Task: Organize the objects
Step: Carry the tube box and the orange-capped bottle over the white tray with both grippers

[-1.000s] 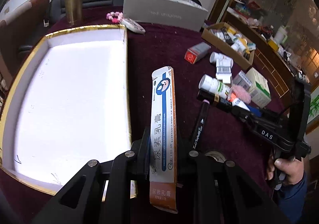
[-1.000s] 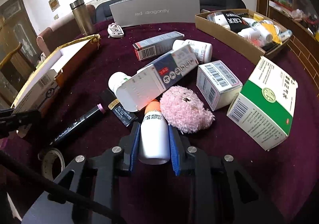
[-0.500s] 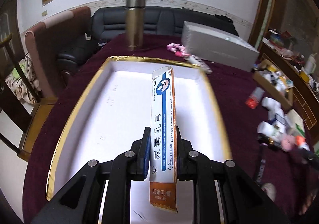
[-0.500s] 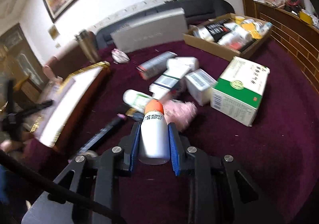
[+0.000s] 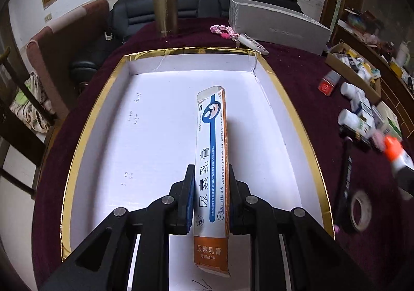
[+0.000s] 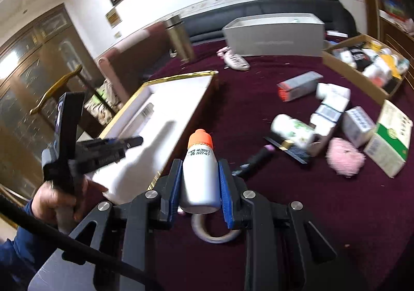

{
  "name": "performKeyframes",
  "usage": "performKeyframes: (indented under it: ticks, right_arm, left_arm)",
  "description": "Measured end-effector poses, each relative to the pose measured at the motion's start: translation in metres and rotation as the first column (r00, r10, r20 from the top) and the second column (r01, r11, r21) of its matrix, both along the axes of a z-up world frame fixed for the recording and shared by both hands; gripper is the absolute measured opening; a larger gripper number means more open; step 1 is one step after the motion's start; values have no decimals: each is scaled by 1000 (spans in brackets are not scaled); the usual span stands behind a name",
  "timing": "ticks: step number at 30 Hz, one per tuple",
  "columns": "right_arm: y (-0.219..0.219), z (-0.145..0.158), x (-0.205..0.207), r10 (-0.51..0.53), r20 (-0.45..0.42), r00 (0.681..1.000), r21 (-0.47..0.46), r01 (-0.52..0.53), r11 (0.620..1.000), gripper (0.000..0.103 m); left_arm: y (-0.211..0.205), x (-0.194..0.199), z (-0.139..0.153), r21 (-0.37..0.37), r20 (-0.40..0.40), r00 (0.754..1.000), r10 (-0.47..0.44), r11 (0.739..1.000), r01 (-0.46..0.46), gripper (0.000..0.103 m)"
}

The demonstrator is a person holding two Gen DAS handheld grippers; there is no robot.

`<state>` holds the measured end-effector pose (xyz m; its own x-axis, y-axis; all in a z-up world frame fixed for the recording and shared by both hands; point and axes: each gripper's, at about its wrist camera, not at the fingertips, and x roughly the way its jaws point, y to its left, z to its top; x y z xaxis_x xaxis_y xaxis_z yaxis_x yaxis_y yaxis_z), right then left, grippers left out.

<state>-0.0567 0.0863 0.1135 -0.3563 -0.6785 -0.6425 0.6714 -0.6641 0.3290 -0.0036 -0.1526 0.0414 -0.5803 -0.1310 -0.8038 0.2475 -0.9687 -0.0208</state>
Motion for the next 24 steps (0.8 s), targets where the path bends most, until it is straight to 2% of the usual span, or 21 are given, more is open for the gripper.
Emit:
performKeyframes:
  ticks: [6, 11, 24]
  right_arm:
    - [-24, -7, 13, 59, 25, 998, 19, -59, 998, 25]
    - [-38, -3, 21, 84, 21, 996, 38, -85, 996, 25]
    - [-77, 4, 33, 123, 12, 992, 92, -123, 988, 25]
  left_arm:
    - [20, 33, 5, -22, 2, 999, -50, 999, 50, 17]
    - [24, 43, 6, -3, -10, 998, -69, 998, 69, 17]
    - [-2, 60, 21, 5, -67, 997, -43, 999, 44, 17]
